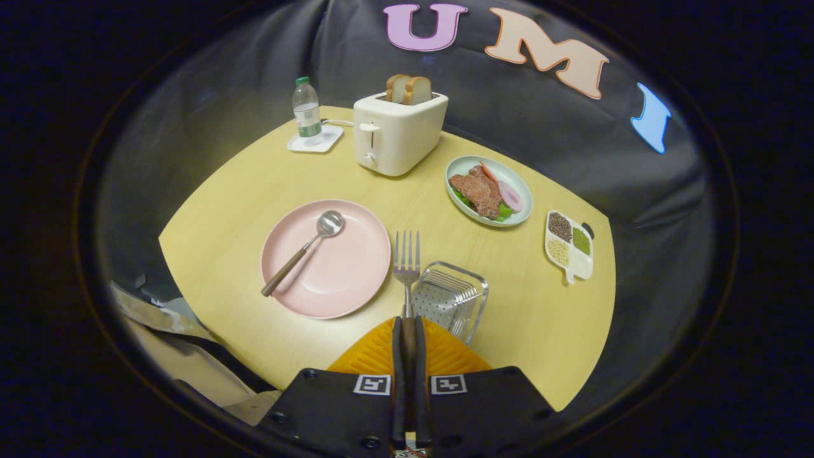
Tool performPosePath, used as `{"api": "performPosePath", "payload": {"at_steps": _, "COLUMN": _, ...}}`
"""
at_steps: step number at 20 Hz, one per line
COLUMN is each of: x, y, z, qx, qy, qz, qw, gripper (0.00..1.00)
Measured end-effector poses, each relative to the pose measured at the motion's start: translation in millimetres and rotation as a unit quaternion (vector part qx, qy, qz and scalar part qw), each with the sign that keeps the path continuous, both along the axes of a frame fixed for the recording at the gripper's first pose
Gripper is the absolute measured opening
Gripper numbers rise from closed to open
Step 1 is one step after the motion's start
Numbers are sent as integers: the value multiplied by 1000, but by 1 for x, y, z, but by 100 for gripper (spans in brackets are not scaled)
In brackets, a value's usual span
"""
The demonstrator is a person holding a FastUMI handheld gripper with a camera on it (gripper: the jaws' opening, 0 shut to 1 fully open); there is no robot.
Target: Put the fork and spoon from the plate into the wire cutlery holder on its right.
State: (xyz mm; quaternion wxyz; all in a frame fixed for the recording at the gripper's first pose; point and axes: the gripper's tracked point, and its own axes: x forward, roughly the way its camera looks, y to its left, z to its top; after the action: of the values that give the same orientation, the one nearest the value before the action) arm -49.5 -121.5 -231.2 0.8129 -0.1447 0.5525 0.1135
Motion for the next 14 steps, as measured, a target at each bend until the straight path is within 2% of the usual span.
{"api": "performPosePath", "payload": {"at_steps": 9, "x": -19, "y": -48, "z": 5, "qx": -23, "qy": 73, "qz": 37, "qw": 996, "gripper": 9}}
{"api": "performPosePath", "payload": {"at_steps": 14, "x": -21, "y": -53, "z": -6, "qx": -27, "qy": 120, "qz": 52, "qw": 991, "gripper": 9}}
